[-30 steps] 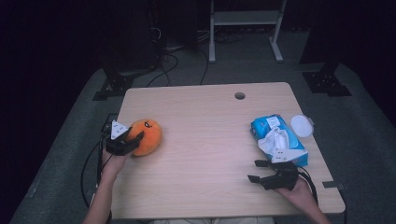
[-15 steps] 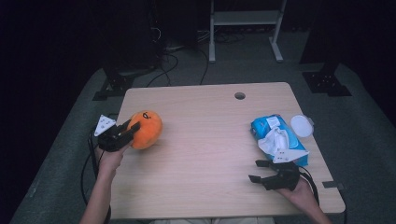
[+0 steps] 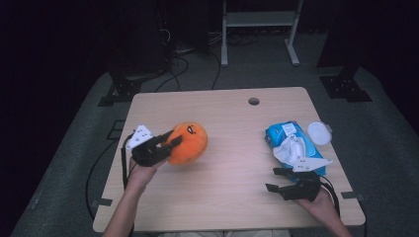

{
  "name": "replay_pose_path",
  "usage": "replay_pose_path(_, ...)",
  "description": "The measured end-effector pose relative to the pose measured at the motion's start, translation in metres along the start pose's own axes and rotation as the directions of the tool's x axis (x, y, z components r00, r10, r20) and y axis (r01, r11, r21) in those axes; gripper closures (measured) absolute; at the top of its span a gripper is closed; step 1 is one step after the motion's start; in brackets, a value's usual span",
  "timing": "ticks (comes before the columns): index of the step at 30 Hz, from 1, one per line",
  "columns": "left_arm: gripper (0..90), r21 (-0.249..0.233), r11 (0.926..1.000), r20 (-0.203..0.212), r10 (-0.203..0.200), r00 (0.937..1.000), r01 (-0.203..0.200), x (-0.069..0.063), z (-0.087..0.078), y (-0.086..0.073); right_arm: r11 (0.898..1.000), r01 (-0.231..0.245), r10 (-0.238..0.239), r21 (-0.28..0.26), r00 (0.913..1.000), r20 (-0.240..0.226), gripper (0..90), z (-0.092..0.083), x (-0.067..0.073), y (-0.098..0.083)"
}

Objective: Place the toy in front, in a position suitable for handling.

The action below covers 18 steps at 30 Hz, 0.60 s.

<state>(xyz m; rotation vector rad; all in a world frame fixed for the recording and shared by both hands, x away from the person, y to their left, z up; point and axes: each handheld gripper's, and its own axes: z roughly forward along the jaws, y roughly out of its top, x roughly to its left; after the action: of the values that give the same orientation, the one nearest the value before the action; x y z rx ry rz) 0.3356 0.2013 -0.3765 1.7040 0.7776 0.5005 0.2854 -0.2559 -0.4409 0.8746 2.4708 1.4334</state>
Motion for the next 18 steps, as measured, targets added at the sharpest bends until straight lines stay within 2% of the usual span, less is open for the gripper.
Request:
replay_pose_path(1, 64.0, 0.006, 1.0, 0.043, -0.008, 0.999, 0.008, -0.01, 0.008, -0.007, 1.0, 0.001, -0.001, -0.002, 1.0, 0.003, 30.0, -0.001, 0.0, 0.0)
replay_pose_path(2, 64.0, 0.015, 0.9999, 0.061, -0.01, 0.9981, 0.009, -0.015, 0.012, -0.01, 1.0, -0.001, 0.001, -0.007, 1.0, 0.007, 30.0, -0.003, 0.0, 0.0)
replay_pose_path(3, 63.9, 0.015, 0.9999, 0.061, -0.01, 0.9981, 0.009, -0.015, 0.012, -0.01, 1.0, -0.001, 0.001, -0.007, 1.0, 0.007, 30.0, -0.003, 0.0, 0.0)
replay_pose_path(5, 64.0, 0.033, 0.9994, 0.092, -0.01, 0.9958, 0.007, -0.025, 0.019, -0.016, 1.0, 0.001, -0.001, -0.014, 1.0, 0.009, 30.0, -0.005, 0.0, 0.0)
replay_pose_path(6, 64.0, 0.053, 0.9986, 0.12, -0.005, 0.9927, -0.002, -0.035, 0.025, -0.021, 1.0, 0.001, 0.0, -0.017, 0.9999, 0.014, 30.0, -0.006, 0.0, 0.0)
replay_pose_path(7, 64.0, 0.053, 0.9986, 0.12, -0.005, 0.9927, -0.002, -0.035, 0.025, -0.021, 1.0, 0.001, 0.0, -0.017, 0.9999, 0.014, 30.0, -0.006, 0.0, 0.0)
replay_pose_path(13, 64.0, 0.058, 0.998, 0.205, 0.011, 0.9787, -0.024, -0.063, 0.037, -0.03, 0.999, -0.003, 0.003, -0.033, 0.9997, 0.024, 30.0, -0.008, 0.0, 0.001)
replay_pose_path(14, 63.9, 0.069, 0.9973, 0.219, 0.01, 0.9756, -0.026, -0.069, 0.042, -0.036, 0.999, 0.002, -0.001, -0.04, 0.9997, 0.025, 30.1, -0.009, 0.0, 0.002)
replay_pose_path(16, 64.0, 0.074, 0.997, 0.226, 0.008, 0.9742, -0.026, -0.07, 0.044, -0.04, 0.999, 0.0, 0.001, -0.041, 0.9997, 0.026, 30.0, -0.009, 0.0, 0.002)
replay_pose_path(18, 64.0, 0.09, 0.9959, 0.236, -0.015, 0.9716, -0.006, -0.071, 0.05, -0.049, 0.999, -0.003, 0.005, -0.037, 0.9996, 0.029, 30.0, -0.008, -0.001, 0.002)
